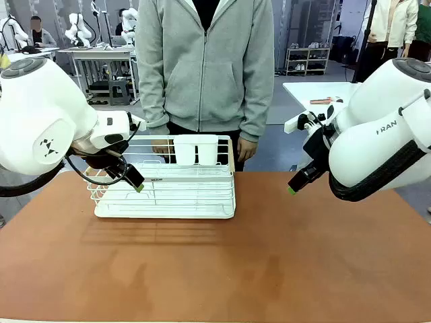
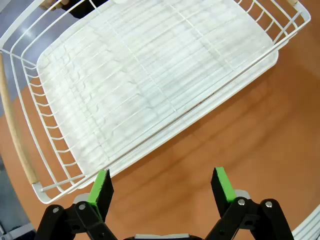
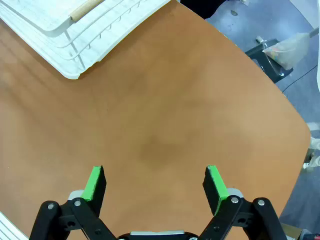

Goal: Clean the table.
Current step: Pick up the Lint Roller when the human hands it over.

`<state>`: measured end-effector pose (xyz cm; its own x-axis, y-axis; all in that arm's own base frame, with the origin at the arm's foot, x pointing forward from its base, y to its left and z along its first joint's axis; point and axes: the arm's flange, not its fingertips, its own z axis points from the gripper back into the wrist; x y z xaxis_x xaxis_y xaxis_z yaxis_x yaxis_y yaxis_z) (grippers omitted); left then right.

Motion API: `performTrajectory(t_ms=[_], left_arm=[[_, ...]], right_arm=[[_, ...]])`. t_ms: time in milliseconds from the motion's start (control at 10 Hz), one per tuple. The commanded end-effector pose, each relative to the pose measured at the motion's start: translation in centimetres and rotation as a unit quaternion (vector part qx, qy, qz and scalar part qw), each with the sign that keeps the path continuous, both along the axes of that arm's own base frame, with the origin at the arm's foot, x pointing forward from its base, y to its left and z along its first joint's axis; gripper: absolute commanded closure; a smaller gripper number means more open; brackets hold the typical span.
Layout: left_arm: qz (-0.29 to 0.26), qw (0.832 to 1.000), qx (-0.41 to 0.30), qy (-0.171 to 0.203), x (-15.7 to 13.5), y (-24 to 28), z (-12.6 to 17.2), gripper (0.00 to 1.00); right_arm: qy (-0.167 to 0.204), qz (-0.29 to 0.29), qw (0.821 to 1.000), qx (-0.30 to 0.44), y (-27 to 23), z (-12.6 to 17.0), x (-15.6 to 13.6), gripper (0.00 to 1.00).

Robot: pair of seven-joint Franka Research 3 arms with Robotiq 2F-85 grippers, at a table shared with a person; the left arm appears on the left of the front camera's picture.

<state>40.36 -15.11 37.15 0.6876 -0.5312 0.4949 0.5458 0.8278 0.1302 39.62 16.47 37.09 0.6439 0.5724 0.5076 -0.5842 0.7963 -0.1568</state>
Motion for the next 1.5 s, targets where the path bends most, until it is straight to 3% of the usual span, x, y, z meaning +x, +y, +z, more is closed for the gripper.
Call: performTrajectory(t_ms=[0, 1100, 1300, 1400], left_arm=[[0.000, 1.000, 0.000, 0.000, 0.0, 0.0, 0.0, 0.00], [-0.001, 1.000, 0.000, 0.000, 0.0, 0.0, 0.0, 0.00], [0.033, 0.992, -0.117, 0.033, 2.5, 4.2, 3.7, 0.00], [0.052, 0.980, -0.185, 0.057, 3.4, 7.7, 5.2, 0.00]], right_arm=[[-0.001, 0.000, 1.000, 0.000, 0.0, 0.1, 0.0, 0.00], [0.000, 0.000, 1.000, -0.001, 0.0, 0.0, 0.0, 0.00], [0.032, -0.059, 0.993, 0.100, -4.0, 4.8, 2.2, 0.00], [0.049, -0.087, 0.986, 0.136, -6.1, 6.2, 2.9, 0.00]])
